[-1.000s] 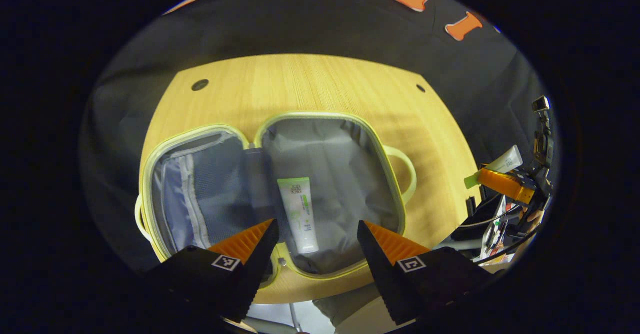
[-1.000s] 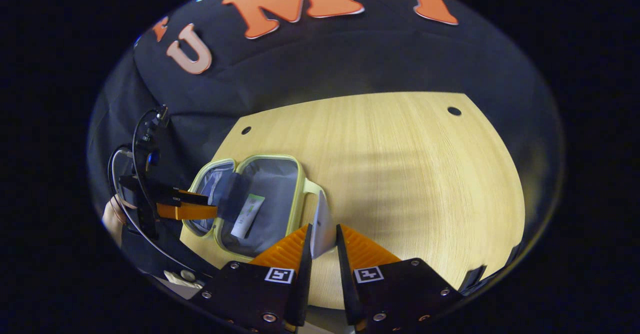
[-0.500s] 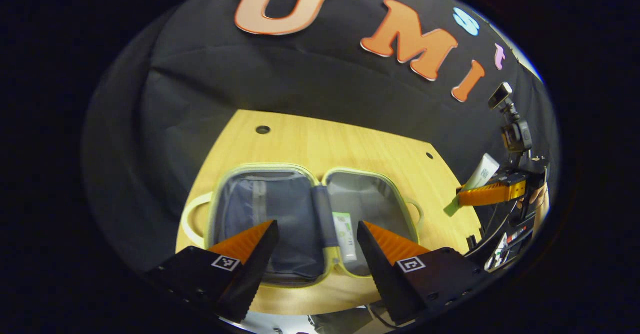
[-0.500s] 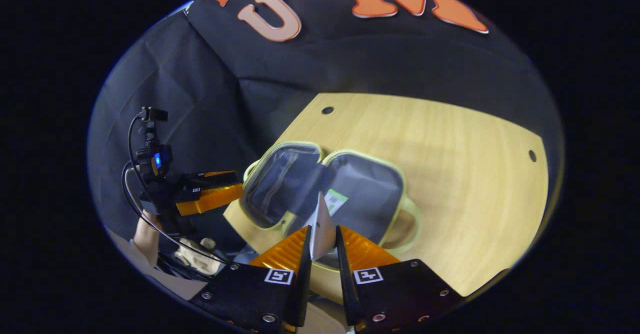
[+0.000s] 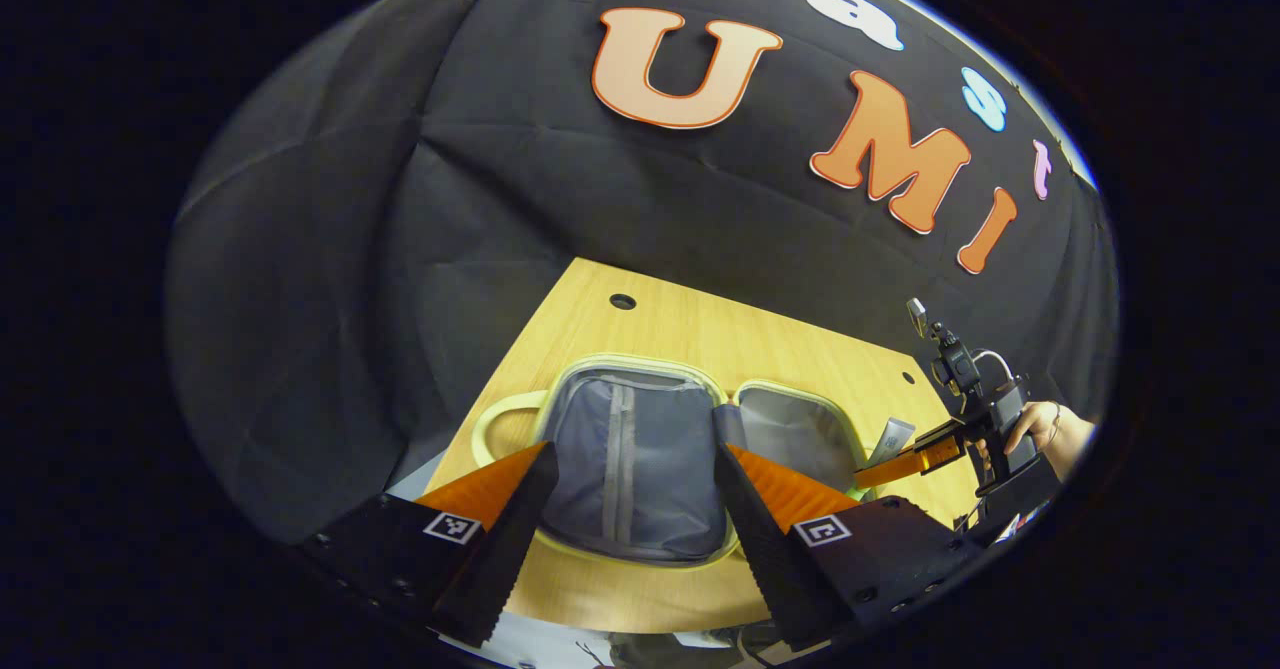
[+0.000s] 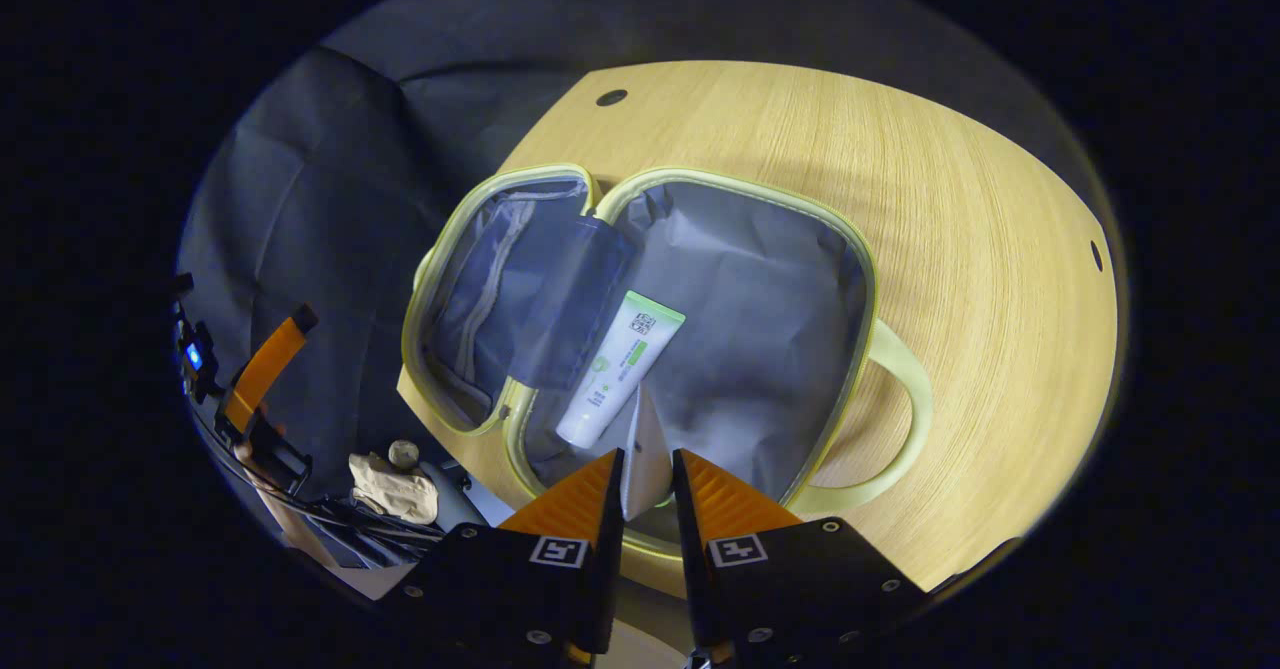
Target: First open the suitcase, pack the skin care products into it, and then close the suitcase.
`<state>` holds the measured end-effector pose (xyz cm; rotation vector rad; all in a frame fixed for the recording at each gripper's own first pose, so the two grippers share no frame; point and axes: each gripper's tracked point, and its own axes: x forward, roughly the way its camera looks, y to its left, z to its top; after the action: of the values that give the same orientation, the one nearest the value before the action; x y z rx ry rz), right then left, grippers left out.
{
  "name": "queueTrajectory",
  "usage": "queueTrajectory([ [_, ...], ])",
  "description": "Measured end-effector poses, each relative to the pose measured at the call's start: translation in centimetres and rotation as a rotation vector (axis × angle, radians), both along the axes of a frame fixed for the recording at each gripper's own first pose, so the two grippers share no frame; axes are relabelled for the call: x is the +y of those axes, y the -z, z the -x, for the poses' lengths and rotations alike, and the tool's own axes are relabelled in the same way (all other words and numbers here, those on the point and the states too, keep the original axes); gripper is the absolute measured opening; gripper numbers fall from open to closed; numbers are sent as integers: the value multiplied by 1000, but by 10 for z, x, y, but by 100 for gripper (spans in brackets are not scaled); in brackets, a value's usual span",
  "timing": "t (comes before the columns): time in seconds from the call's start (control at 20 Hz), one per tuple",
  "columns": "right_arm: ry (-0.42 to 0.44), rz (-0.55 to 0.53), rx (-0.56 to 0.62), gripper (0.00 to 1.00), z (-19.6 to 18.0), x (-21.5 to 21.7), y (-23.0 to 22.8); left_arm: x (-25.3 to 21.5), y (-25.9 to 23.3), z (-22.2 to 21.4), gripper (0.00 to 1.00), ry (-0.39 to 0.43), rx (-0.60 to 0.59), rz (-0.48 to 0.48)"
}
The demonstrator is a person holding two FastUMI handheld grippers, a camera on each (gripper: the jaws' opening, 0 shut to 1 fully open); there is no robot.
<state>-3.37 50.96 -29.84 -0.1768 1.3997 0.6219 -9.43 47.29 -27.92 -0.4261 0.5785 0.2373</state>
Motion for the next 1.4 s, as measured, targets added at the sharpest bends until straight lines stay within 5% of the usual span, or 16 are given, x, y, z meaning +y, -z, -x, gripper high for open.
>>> queueTrajectory([
  [0.35,29,-46,-71,94,-10,8,-7,25,24,4,97,-64,23,71],
  [0.6,127,-173,-126,96,-14,31,-30,46,86,-6,98,-154,15,354],
  [0.8,169,-226,-117,96,-1,35,-43,99,140,-8,98,-273,21,454],
  [1.2,267,-207,-128,96,5,16,-52,127,198,-33,98,-318,-9,692],
  [1.4,313,-209,-120,96,6,10,-49,114,197,-52,95,-273,-44,788],
])
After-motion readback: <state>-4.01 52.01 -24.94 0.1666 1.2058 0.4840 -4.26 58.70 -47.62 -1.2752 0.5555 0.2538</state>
